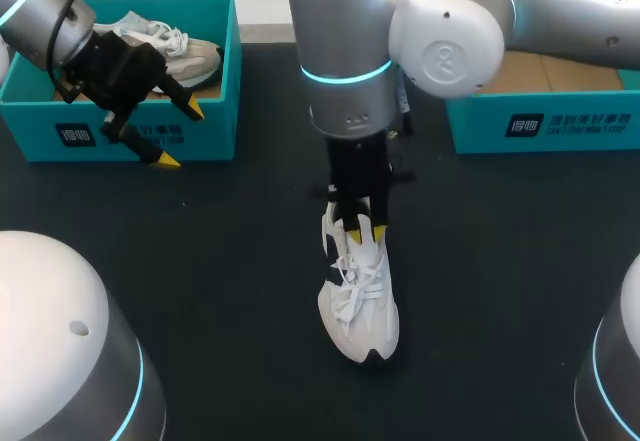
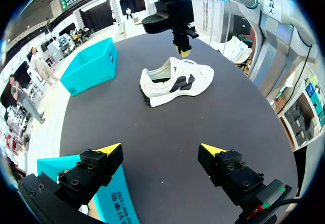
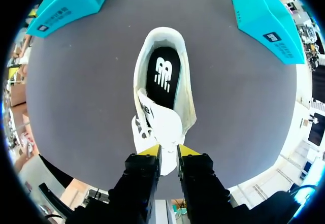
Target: Take the shoe out of the shoebox, open the shoe tongue, remove and reinsert the insole, then place the shoe into the shoebox
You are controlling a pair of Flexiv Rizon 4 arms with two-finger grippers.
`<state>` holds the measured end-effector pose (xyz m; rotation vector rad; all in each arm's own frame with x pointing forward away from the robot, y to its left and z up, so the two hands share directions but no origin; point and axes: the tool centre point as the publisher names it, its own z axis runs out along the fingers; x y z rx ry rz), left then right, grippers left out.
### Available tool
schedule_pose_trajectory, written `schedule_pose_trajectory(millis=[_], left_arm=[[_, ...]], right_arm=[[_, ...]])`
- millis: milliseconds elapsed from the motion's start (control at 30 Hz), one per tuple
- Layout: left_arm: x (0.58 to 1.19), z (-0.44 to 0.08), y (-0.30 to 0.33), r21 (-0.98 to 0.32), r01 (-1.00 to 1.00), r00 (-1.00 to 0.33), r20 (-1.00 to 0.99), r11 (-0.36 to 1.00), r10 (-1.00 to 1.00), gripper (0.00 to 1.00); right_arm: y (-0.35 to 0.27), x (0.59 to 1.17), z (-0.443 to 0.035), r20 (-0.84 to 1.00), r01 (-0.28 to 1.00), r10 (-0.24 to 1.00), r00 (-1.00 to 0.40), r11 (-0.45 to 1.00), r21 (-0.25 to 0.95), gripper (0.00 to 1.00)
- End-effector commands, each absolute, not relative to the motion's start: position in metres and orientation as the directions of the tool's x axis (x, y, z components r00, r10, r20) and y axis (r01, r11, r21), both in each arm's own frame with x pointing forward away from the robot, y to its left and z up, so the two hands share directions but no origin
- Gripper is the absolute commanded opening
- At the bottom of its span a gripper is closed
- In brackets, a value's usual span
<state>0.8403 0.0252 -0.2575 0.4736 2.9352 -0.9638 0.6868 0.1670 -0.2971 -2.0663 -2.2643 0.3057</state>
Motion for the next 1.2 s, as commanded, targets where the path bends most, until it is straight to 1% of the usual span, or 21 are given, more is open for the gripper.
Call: schedule_pose_trajectory(millis=[33, 167, 267, 433, 600, 733, 800, 900, 1000, 1100, 1167, 1200], left_arm=[[0.839, -0.257, 0.025, -0.574, 0.290, -0.954, -0.109, 0.766, 0.280, 1.00], [0.839, -0.257, 0.025, -0.574, 0.290, -0.954, -0.109, 0.766, 0.280, 1.00], [0.839, -0.257, 0.025, -0.574, 0.290, -0.954, -0.109, 0.766, 0.280, 1.00], [0.839, -0.257, 0.025, -0.574, 0.290, -0.954, -0.109, 0.766, 0.280, 1.00], [0.839, -0.257, 0.025, -0.574, 0.290, -0.954, -0.109, 0.766, 0.280, 1.00], [0.839, -0.257, 0.025, -0.574, 0.290, -0.954, -0.109, 0.766, 0.280, 1.00], [0.839, -0.257, 0.025, -0.574, 0.290, -0.954, -0.109, 0.766, 0.280, 1.00], [0.839, -0.257, 0.025, -0.574, 0.290, -0.954, -0.109, 0.766, 0.280, 1.00], [0.839, -0.257, 0.025, -0.574, 0.290, -0.954, -0.109, 0.766, 0.280, 1.00], [0.839, -0.257, 0.025, -0.574, 0.290, -0.954, -0.109, 0.766, 0.280, 1.00], [0.839, -0.257, 0.025, -0.574, 0.290, -0.954, -0.109, 0.766, 0.280, 1.00], [0.839, -0.257, 0.025, -0.574, 0.290, -0.954, -0.109, 0.766, 0.280, 1.00]], right_arm=[[0.165, 0.689, -0.308, -0.064, 0.978, 0.993, -0.103, 0.090, -0.188, 0.24], [0.170, 0.694, -0.316, -0.038, 0.975, 0.993, -0.108, 0.098, -0.199, 0.25], [0.172, 0.699, -0.321, -0.003, 0.974, 0.994, -0.110, 0.107, -0.202, 0.23], [0.182, 0.709, -0.325, 0.025, 0.969, 0.987, -0.157, 0.159, -0.191, 0.23], [0.181, 0.716, -0.334, 0.031, 0.966, 0.986, -0.162, 0.165, -0.200, 0.23], [0.175, 0.720, -0.326, 0.014, 0.968, 0.984, -0.176, 0.176, -0.182, 0.24], [0.172, 0.722, -0.319, 0.006, 0.969, 0.983, -0.186, 0.184, -0.162, 0.26], [0.166, 0.725, -0.309, -0.038, 0.969, 0.972, -0.230, 0.225, -0.104, 0.29], [0.165, 0.730, -0.304, -0.036, 0.951, 0.951, -0.308, 0.307, -0.030, 0.36], [0.166, 0.738, -0.299, -0.045, 0.899, 0.902, -0.430, 0.432, 0.067, 0.39], [0.167, 0.742, -0.297, -0.064, 0.860, 0.866, -0.496, 0.501, 0.097, 0.39], [0.168, 0.745, -0.296, -0.087, 0.811, 0.821, -0.565, 0.571, 0.126, 0.39]])
